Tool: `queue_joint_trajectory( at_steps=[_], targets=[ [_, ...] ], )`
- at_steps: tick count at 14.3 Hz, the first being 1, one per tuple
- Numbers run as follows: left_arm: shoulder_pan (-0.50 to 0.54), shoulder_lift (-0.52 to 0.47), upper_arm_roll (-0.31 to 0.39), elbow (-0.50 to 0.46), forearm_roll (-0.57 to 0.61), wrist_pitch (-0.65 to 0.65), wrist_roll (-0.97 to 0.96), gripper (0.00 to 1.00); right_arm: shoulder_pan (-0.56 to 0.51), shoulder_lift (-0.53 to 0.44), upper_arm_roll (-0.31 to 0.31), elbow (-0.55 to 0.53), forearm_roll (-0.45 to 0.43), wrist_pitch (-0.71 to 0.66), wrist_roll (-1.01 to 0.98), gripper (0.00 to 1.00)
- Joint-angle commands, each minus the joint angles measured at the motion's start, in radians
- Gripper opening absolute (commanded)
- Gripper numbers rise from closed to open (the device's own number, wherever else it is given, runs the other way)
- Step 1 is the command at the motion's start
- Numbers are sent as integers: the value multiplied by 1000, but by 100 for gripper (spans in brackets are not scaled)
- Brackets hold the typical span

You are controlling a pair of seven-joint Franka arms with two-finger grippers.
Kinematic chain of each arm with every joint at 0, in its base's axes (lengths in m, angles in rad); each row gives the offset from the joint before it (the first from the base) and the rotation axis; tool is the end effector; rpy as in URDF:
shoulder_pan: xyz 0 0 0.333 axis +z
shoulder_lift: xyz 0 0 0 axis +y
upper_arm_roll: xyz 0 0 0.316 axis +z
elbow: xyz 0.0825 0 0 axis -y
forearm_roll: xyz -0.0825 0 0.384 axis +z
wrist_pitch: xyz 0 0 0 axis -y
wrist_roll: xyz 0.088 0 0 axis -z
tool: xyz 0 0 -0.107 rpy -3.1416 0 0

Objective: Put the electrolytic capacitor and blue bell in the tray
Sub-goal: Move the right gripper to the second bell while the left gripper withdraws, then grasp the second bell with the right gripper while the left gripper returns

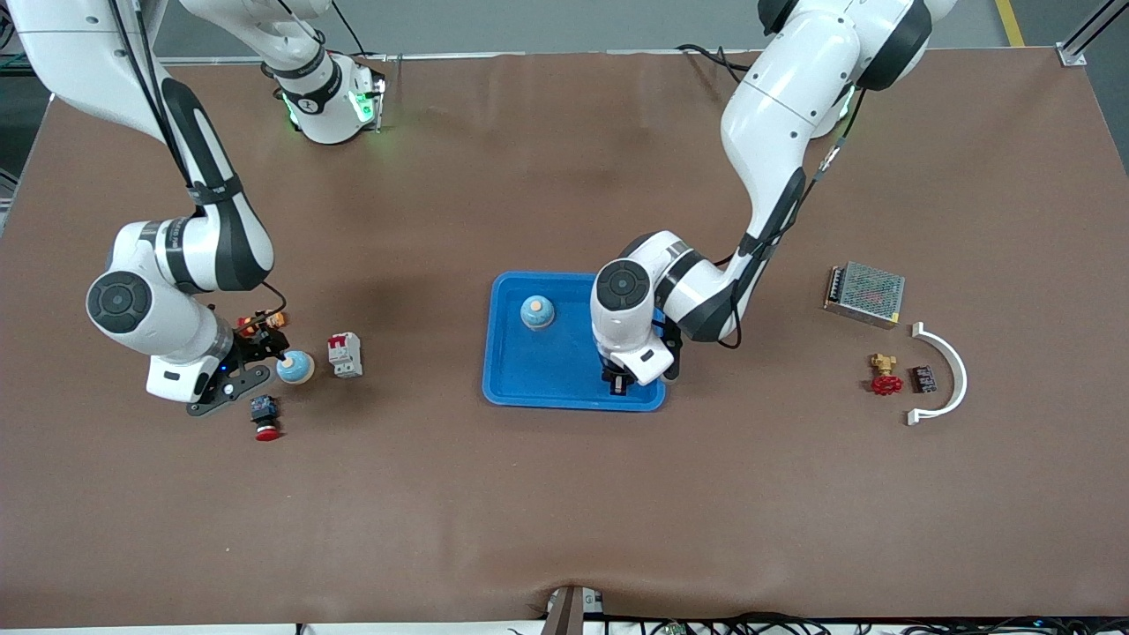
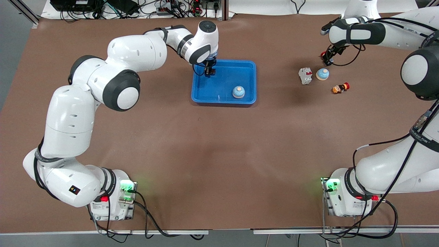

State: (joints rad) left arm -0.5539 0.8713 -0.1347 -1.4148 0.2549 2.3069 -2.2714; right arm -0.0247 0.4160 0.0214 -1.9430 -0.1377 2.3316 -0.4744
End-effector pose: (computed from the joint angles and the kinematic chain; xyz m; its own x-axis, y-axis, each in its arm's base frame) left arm 0.5791 -0.4450 0.1827 0.1051 0.9931 0.0524 0.9909 -0.1090 0.0785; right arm 0.6176 -0.0049 0.2654 0.8434 0.5330 -0.0680 0.5368 -0.8413 0.0643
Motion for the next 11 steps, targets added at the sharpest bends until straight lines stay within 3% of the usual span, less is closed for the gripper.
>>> queue_joint_trajectory(
  at_steps=[1, 8, 11],
  targets=[
    [-15, 18, 15, 25, 24, 5, -22, 100, -27, 13, 22, -7, -14, 22, -16, 100],
    [-3, -35, 12, 27, 23, -17, -16, 100, -23, 55, 25, -28, -11, 86, -15, 100],
    [2, -43, 7, 89, 17, -139, 33, 100, -20, 58, 26, -33, -11, 88, -12, 100]
  ],
)
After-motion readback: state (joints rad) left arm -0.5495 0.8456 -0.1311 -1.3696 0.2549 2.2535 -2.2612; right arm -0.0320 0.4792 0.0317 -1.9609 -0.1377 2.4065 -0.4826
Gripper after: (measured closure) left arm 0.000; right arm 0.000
